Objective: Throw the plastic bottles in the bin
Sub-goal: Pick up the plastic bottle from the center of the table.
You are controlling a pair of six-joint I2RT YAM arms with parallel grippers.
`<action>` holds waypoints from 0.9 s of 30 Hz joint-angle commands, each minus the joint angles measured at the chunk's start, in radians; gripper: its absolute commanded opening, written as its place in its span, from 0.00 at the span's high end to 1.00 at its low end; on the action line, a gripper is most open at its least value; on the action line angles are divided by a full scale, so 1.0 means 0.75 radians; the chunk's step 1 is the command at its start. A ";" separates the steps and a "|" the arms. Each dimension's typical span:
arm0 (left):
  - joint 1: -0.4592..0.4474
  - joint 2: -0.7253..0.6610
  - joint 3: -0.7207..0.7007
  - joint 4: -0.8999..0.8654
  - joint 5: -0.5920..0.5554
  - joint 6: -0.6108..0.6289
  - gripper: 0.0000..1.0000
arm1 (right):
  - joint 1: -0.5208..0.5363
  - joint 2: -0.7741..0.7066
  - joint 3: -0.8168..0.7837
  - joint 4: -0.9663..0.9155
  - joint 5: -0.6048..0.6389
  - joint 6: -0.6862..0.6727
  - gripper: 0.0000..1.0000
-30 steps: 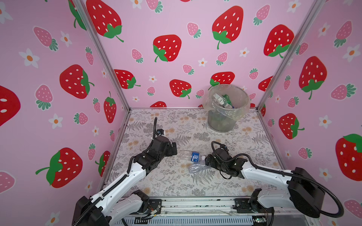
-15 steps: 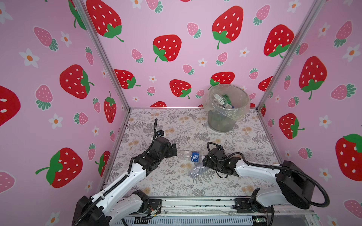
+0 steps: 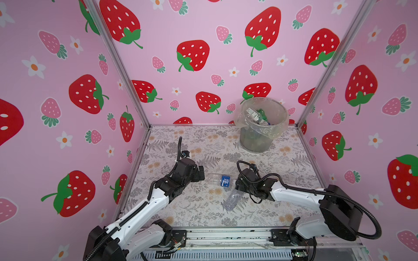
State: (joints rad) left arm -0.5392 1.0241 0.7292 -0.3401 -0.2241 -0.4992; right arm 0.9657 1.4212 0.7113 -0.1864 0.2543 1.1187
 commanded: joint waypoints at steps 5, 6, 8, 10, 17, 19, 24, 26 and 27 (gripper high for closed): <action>0.007 0.014 0.012 0.004 0.004 -0.018 0.01 | -0.013 -0.023 0.024 -0.114 0.015 -0.055 0.19; 0.007 0.012 0.013 0.002 0.006 -0.017 0.01 | -0.013 -0.035 0.012 -0.111 0.006 -0.050 0.18; 0.007 0.010 0.013 -0.002 0.004 -0.016 0.01 | -0.010 -0.066 -0.013 -0.098 -0.014 -0.035 0.18; 0.007 0.009 0.013 -0.004 0.003 -0.016 0.01 | -0.004 -0.097 -0.033 -0.089 -0.035 -0.024 0.18; 0.007 0.013 0.015 -0.001 0.009 -0.019 0.01 | 0.015 -0.092 -0.087 -0.037 -0.128 0.013 0.20; 0.007 0.014 0.019 -0.002 0.014 -0.023 0.01 | 0.024 -0.064 -0.092 -0.037 -0.132 0.025 0.21; 0.007 0.010 0.028 -0.019 0.032 -0.046 0.01 | 0.036 -0.033 -0.114 0.006 -0.153 0.044 0.21; 0.007 0.011 0.024 -0.017 0.033 -0.047 0.01 | 0.036 -0.024 -0.116 0.016 -0.154 0.044 0.23; 0.007 0.011 0.024 -0.019 0.033 -0.047 0.01 | 0.036 -0.024 -0.116 0.017 -0.155 0.042 0.26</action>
State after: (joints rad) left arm -0.5385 1.0313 0.7292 -0.3412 -0.2008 -0.5175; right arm 0.9855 1.3941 0.6338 -0.1917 0.1429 1.1294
